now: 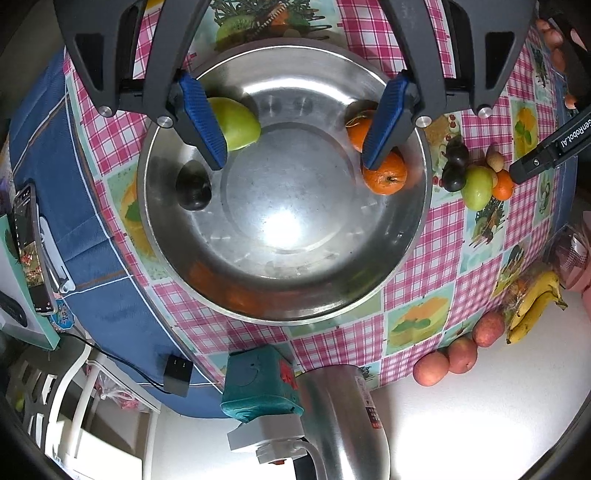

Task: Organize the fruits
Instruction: 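Move both open grippers back toward the remaining fruit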

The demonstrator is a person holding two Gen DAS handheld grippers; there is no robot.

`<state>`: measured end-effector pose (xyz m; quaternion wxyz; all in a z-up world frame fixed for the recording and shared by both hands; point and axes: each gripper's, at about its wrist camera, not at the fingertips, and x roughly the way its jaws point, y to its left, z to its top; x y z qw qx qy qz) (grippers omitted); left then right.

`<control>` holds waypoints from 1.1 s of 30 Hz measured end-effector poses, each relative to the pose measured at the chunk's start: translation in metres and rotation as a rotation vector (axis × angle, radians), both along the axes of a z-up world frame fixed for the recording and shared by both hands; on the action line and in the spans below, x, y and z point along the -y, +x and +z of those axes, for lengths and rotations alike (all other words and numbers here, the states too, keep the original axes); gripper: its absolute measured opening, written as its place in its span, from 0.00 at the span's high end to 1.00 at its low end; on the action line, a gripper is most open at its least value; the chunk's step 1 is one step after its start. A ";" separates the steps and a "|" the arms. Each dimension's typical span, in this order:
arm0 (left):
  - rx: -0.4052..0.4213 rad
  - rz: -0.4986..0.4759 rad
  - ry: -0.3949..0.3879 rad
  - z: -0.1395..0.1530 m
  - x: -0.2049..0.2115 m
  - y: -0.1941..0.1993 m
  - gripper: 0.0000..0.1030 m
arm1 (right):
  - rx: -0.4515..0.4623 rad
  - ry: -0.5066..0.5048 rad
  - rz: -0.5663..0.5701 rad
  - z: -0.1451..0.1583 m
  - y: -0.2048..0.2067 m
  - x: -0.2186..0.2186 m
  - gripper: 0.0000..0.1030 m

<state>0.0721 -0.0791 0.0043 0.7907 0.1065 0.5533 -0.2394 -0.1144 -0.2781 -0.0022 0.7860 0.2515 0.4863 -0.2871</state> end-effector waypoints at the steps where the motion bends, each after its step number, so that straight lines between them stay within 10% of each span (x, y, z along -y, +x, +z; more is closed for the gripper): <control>1: 0.008 0.003 0.003 0.000 0.000 0.001 0.00 | -0.001 0.000 0.000 0.000 0.000 0.000 0.26; 6: 0.048 0.010 0.030 0.000 -0.002 0.001 0.00 | 0.015 -0.014 0.006 0.000 0.001 -0.002 0.06; 33: 0.107 -0.013 -0.078 0.017 -0.015 0.011 0.00 | 0.047 -0.170 0.067 0.013 0.021 -0.029 0.06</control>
